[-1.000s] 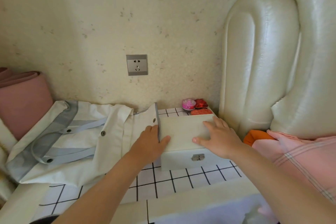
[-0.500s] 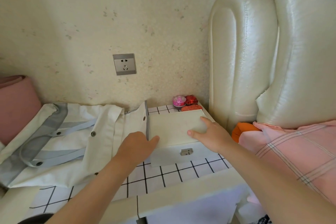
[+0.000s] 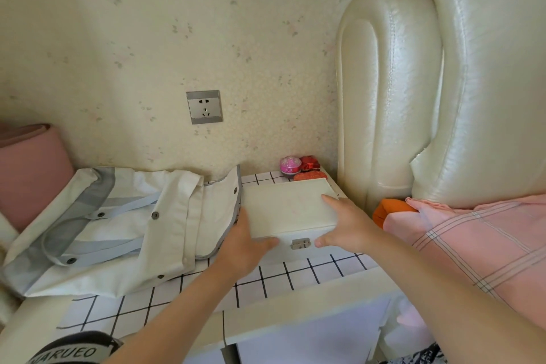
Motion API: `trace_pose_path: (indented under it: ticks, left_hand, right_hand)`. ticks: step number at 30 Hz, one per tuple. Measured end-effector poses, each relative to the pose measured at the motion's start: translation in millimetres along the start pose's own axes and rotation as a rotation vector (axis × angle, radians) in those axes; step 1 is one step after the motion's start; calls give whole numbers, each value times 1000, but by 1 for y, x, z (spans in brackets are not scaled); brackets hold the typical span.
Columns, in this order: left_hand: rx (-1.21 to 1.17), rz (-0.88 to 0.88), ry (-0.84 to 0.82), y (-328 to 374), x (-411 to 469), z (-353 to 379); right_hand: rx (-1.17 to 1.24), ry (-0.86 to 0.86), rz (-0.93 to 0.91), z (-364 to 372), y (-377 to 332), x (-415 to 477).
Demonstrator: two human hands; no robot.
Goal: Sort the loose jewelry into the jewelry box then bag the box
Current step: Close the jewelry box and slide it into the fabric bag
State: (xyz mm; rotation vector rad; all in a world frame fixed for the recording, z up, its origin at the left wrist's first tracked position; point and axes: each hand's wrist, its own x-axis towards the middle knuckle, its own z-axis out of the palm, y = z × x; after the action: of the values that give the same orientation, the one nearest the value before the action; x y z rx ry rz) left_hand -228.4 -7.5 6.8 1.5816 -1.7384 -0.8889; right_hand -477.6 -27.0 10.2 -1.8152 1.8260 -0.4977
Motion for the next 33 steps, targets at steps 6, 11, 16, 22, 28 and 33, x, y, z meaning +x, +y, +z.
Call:
trace_pose_path:
  ticks: [6, 11, 16, 22, 28, 33]
  left_hand:
    - [-9, 53, 53, 17, -4, -14]
    - [-92, 136, 163, 35, 1, -26]
    - [-95, 112, 221, 31, 6, -57]
    - [-84, 23, 238, -5, -1, -83]
    - [-111, -84, 244, -44, -4, -99]
    - [-85, -68, 190, -63, -6, -107]
  right_hand:
    - [71, 73, -7, -17, -1, -10]
    - [166, 207, -50, -39, -7, -15]
    - [188, 232, -92, -29, -32, -8]
    - [107, 152, -144, 7, -62, 15]
    - [54, 36, -187, 37, -88, 39]
    - [21, 0, -204, 49, -90, 48]
